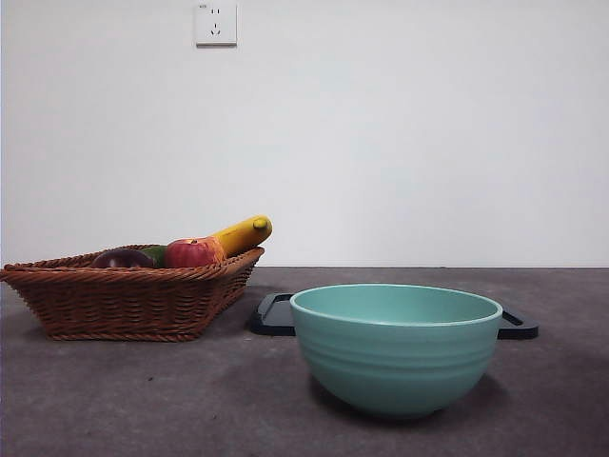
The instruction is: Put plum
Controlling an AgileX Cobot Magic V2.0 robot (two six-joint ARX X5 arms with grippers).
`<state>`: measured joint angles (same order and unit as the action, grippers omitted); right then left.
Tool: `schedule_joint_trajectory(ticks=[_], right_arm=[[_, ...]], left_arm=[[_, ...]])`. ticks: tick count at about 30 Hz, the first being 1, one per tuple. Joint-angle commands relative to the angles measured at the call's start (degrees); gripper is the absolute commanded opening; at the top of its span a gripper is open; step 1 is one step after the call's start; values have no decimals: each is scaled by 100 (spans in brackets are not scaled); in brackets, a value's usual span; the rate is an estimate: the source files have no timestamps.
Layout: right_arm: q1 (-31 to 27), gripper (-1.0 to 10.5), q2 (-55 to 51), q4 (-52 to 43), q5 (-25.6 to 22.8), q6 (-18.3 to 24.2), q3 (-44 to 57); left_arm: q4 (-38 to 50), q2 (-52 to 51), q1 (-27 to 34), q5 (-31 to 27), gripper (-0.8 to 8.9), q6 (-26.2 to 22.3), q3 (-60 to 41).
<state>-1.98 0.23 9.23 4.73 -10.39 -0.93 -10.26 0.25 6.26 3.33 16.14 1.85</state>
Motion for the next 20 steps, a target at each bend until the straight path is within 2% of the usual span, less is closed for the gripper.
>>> schedule_joint_trajectory(ticks=[1, 11, 20], right_arm=[[-2, 5, -2, 9, 44, -142, 17], [-2, 5, 2, 37, 129, -581, -387], [-2, 5, 361, 684, 133, -573, -1576]], left_arm=[[-74, -7, 20, 20, 7, 267, -101], [-557, 42, 20, 269, 8, 457, 511], [-850, 546, 20, 483, 8, 472, 1484]])
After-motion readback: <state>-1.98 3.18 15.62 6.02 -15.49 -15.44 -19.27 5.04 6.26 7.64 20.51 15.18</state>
